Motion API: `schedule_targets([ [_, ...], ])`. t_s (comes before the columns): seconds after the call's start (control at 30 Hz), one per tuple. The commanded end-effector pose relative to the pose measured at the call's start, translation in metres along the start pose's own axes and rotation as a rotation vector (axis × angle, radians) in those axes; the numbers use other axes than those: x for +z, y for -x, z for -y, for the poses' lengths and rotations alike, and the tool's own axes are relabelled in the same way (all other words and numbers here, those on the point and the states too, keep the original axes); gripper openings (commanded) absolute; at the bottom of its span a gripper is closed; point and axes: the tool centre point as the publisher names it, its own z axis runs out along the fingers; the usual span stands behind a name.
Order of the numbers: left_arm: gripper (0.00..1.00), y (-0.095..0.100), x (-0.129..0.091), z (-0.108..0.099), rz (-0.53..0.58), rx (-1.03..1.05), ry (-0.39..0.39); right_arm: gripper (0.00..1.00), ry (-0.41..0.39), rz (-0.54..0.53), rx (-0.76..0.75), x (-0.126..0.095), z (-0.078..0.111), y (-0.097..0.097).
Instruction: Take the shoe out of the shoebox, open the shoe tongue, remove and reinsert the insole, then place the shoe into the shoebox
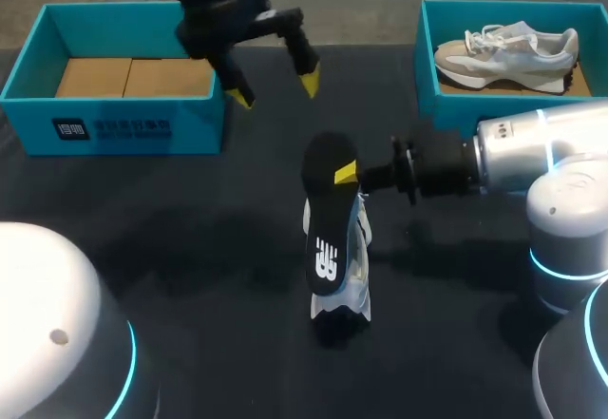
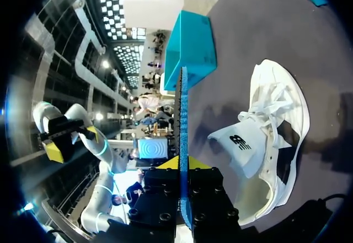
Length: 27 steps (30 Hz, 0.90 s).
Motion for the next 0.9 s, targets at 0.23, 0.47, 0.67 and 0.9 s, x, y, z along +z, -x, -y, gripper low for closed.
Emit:
schedule_targets([
  [0.23,1.00,-0.039,0.000,0.034,0.580,0.016,0.174,0.00,-0.008,-0.008,-0.004,0.000,0.003,-0.007],
  [0.47,1.00,-0.047,0.009,0.049,0.782,0.054,0.238,0.00,-0.017,-0.012,-0.004,0.001,0.006,-0.009],
  [0.67,1.00,-0.053,0.024,0.061,0.925,0.081,0.273,0.00,-0.042,-0.032,0.015,0.003,0.016,-0.011],
  [0.9,1.00,-0.059,0.035,0.066,1.024,0.111,0.330,0.00,-0.078,-0.043,0.048,0.004,0.032,-0.011],
])
